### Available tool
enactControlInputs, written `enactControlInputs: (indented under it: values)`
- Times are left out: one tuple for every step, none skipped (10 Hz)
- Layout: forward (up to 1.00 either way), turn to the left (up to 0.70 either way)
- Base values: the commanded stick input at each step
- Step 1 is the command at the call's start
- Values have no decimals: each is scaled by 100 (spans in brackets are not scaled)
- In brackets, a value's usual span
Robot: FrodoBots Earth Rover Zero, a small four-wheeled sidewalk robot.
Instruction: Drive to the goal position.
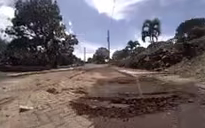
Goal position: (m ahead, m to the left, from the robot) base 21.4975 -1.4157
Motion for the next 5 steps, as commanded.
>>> enactControlInputs:
  values:
    - [79, 0]
    - [84, 0]
    - [85, 0]
    - [86, 0]
    - [93, 0]
